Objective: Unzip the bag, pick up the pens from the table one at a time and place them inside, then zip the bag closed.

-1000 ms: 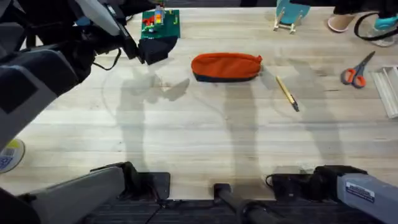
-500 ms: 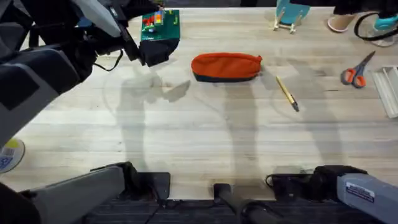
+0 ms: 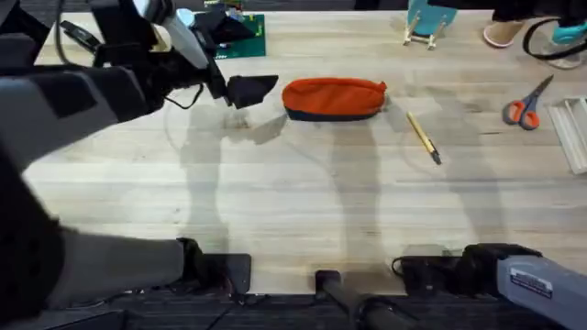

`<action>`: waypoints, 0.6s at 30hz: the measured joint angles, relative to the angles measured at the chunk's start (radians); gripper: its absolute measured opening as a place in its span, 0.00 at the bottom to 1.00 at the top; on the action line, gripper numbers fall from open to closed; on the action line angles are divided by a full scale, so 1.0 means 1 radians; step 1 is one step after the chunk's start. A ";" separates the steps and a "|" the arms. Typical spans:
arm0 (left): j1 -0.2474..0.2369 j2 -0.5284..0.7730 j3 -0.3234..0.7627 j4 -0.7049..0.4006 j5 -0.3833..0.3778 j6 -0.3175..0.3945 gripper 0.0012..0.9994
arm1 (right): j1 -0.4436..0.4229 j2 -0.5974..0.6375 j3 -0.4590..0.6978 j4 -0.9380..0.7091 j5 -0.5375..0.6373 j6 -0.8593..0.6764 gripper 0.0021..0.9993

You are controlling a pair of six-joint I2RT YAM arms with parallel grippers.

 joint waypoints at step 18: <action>-0.107 0.289 0.003 0.250 0.026 0.018 0.99 | 0.000 0.000 0.000 -0.001 0.016 -0.001 1.00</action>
